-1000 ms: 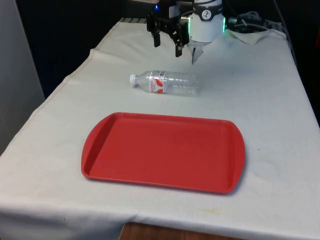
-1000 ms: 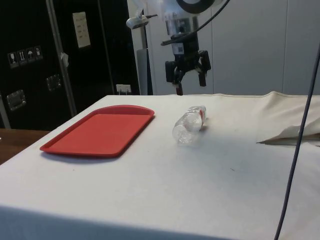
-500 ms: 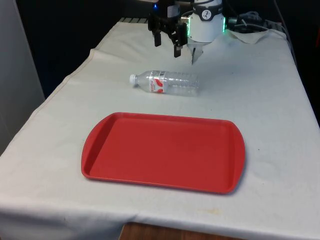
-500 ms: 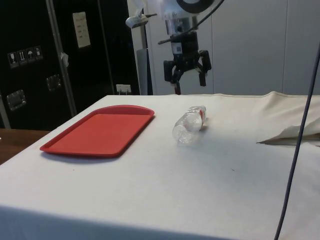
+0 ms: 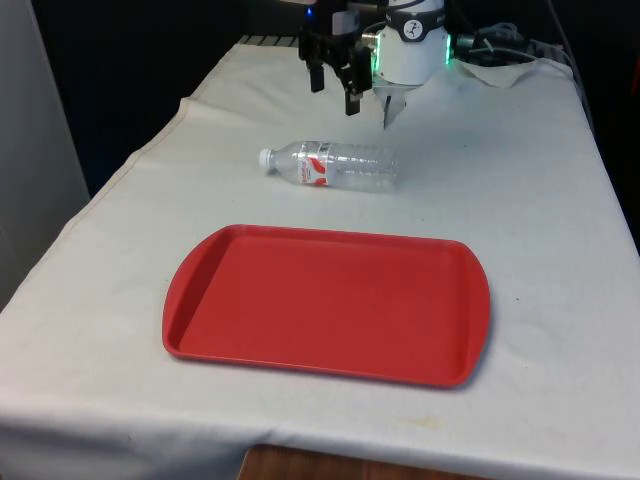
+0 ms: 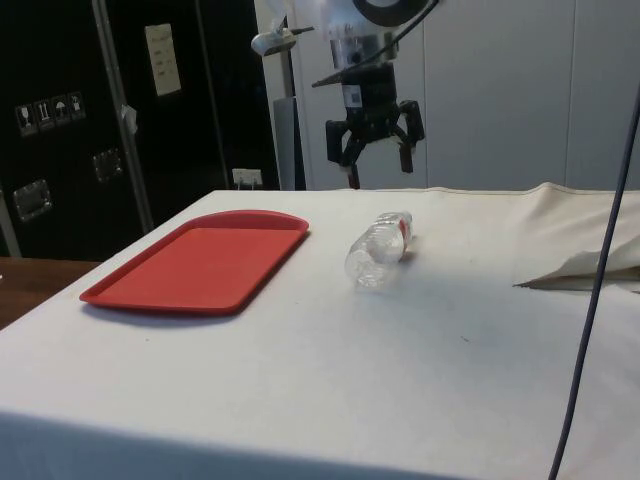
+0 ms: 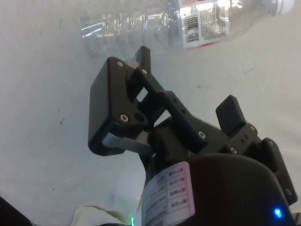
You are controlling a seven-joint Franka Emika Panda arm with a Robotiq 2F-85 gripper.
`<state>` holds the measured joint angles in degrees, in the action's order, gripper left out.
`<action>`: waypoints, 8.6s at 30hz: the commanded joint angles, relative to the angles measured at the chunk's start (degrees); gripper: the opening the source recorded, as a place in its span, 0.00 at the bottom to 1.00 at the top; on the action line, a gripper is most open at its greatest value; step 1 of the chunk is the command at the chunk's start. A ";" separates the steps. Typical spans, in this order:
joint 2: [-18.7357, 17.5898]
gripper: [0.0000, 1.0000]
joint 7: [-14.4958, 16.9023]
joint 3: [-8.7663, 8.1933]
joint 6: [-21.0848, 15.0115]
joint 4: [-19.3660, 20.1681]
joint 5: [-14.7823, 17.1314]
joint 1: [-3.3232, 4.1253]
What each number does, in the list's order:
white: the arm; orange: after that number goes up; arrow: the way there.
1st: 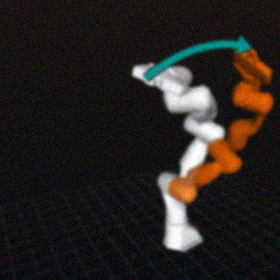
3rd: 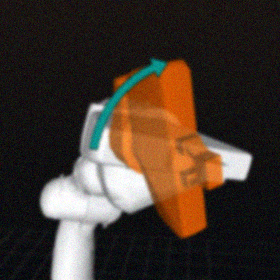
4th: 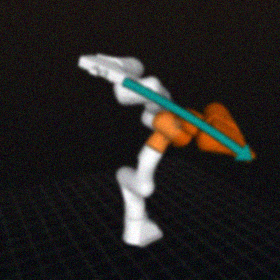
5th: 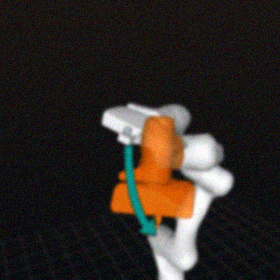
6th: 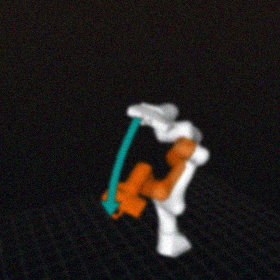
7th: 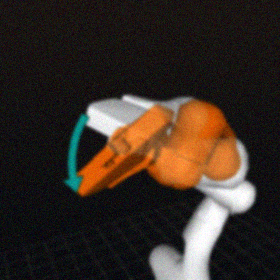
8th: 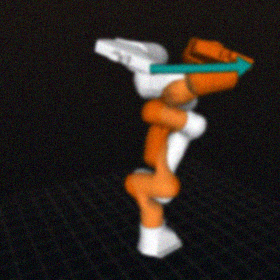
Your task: Place the bottle upright on the tray.
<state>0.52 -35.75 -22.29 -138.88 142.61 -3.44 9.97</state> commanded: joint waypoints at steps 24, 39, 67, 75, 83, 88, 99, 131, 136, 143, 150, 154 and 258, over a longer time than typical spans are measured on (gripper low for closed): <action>-0.17 1.00 -8.65 -0.06 -0.57 0.17 0.23 0.00; -0.34 1.00 -13.81 -0.06 -0.52 0.11 0.23 0.00; -1.15 1.00 -23.03 -0.06 -1.32 0.29 0.40 0.00; -1.43 1.00 -25.84 0.06 -1.95 0.46 0.40 0.11; -1.72 1.00 -28.19 0.00 -2.75 0.57 0.52 0.06; -2.06 1.00 -29.56 0.00 -3.50 0.63 0.52 0.06; -2.81 1.00 -32.37 -0.06 -5.04 0.92 0.40 0.00; -5.67 1.00 -38.50 -0.23 -10.03 1.66 1.89 0.00; -6.53 1.00 -39.08 -0.23 -10.89 1.66 2.81 0.06; -7.51 1.00 -39.65 -0.23 -11.57 1.66 4.01 0.06; -8.42 1.00 -38.96 0.00 -11.80 1.55 6.93 -0.11; -8.59 1.00 -38.16 0.23 -11.52 1.49 9.51 -0.23; -21.94 1.00 11.34 -15.47 19.82 -12.49 54.14 -2.01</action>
<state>-21.31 -25.04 -38.04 -119.63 130.41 50.02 8.48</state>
